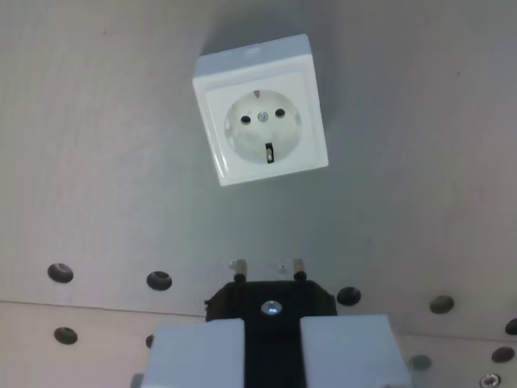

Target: Move above the white socket

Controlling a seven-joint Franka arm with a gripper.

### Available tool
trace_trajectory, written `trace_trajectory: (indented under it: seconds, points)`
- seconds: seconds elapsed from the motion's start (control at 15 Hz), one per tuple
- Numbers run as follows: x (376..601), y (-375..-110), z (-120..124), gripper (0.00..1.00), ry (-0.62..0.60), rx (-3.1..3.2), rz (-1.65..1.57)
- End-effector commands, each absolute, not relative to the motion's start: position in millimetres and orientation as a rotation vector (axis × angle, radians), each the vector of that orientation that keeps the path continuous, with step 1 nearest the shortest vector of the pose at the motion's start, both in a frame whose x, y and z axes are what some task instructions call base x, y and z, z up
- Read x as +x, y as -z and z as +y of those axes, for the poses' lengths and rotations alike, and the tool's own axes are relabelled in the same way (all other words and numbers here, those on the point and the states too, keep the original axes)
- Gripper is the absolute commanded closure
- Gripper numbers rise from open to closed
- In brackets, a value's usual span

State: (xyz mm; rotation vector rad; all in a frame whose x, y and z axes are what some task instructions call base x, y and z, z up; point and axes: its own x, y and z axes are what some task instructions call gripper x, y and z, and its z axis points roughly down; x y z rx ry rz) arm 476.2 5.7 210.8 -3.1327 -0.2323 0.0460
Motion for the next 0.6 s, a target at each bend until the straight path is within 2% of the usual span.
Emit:
trace_trajectory:
  seconds: [0.07, 0.6]
  points:
    - [472.5, -194.9, 4.2, 1.00, 0.117, -3.136, -0.408]
    - [475.0, -155.1, 3.8, 1.00, 0.123, -3.133, -0.480]
